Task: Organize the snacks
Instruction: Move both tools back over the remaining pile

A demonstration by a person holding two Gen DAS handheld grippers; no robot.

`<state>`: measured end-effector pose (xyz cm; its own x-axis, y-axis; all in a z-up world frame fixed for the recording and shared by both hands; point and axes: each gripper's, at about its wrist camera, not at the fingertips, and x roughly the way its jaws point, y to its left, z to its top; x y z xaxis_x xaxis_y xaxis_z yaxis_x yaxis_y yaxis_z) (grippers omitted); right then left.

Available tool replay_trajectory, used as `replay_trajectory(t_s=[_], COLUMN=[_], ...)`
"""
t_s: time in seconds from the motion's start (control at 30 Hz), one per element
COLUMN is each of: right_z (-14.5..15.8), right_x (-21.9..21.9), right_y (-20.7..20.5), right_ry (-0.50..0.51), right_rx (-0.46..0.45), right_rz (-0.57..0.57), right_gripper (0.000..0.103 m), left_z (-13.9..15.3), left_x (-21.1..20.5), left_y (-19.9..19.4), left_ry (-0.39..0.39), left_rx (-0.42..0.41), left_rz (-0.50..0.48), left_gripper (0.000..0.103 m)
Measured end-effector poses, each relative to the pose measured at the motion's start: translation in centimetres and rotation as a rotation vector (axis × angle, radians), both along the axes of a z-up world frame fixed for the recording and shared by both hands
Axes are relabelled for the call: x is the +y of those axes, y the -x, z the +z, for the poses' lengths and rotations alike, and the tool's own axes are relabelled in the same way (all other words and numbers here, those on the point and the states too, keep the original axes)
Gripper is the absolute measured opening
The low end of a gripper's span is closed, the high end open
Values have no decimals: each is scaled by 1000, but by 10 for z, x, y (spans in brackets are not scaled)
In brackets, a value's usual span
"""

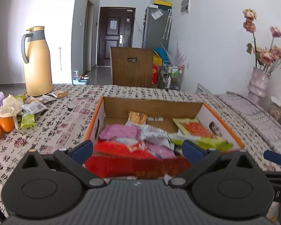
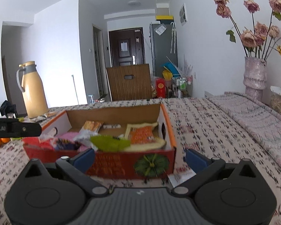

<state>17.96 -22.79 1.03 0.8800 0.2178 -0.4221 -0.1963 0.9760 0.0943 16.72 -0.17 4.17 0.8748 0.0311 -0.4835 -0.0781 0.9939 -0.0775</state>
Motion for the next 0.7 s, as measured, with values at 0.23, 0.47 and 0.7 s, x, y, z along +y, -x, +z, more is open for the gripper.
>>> replay_trajectory(t_s=[0.23, 0.47, 0.7], right_z=[-13, -30, -41], right_x=[-11, -23, -30], right_y=[17, 33, 40], right_ry=[20, 36, 41], right_rx=[38, 94, 138], right_rz=[-8, -19, -36], right_gripper=[103, 103, 103], left_z=[-19, -43, -59], left_x=[-4, -3, 0], left_y=[18, 30, 33], left_ry=[-21, -35, -25], left_rx=[41, 105, 82], left_rz=[-35, -65, -66], left_gripper=[103, 103, 103])
